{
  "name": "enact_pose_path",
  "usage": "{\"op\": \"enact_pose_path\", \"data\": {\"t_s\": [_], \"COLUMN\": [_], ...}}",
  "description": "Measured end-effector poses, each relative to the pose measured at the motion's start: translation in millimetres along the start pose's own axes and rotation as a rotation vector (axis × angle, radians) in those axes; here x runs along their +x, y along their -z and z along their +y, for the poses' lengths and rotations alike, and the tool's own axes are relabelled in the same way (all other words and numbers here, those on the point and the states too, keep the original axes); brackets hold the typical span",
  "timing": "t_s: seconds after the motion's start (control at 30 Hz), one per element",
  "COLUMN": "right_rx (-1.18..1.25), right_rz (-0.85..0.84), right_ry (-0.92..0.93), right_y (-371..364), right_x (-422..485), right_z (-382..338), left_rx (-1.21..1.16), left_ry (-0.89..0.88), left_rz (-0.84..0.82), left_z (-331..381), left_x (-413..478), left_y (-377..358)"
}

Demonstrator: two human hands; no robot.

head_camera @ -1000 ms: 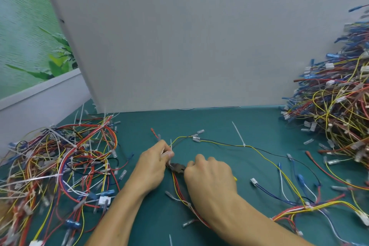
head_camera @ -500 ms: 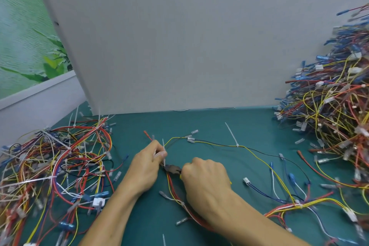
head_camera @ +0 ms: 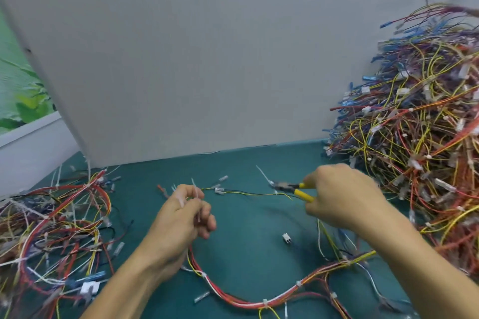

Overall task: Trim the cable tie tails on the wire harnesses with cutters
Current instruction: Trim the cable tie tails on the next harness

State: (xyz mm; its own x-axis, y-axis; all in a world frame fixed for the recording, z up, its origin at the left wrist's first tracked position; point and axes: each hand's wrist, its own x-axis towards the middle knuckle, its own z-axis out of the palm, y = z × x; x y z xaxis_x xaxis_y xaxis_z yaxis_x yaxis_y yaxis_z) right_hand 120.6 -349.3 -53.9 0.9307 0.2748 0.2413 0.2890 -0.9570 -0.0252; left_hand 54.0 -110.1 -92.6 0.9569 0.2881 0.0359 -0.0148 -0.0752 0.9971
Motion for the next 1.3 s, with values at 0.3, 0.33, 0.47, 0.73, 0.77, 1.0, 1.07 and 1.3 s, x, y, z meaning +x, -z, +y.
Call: {"op": "enact_pose_path", "data": {"t_s": [0.3,0.33,0.47,0.73,0.77,1.0,1.07,1.3], "right_rx": [-0.152,-0.148,-0.081,-0.002,0.002,0.009,0.008,-0.007], "right_rz": [-0.010,-0.032,-0.136,-0.194,-0.193,-0.196,-0.194,-0.186], "right_ry": [-0.027,-0.024,0.009,0.138,0.151,0.189,0.195,0.162], "right_y": [-35,-38,-46,-43,-43,-45,-45,-29], "right_x": [18,18,16,5,4,3,3,8], "right_z": [11,10,4,-20,-21,-23,-24,-7], "left_rx": [0.220,0.302,0.525,0.782,0.759,0.708,0.736,0.727], "left_ry": [0.030,-0.023,-0.159,-0.255,-0.276,-0.258,-0.267,-0.263], "left_rz": [-0.017,-0.001,-0.049,-0.174,-0.188,-0.219,-0.232,-0.235], "left_z": [-1,-6,-18,-30,-31,-36,-37,-37], "left_x": [30,33,39,37,36,41,40,39], "left_y": [-43,-43,-40,-28,-27,-27,-28,-26]}}
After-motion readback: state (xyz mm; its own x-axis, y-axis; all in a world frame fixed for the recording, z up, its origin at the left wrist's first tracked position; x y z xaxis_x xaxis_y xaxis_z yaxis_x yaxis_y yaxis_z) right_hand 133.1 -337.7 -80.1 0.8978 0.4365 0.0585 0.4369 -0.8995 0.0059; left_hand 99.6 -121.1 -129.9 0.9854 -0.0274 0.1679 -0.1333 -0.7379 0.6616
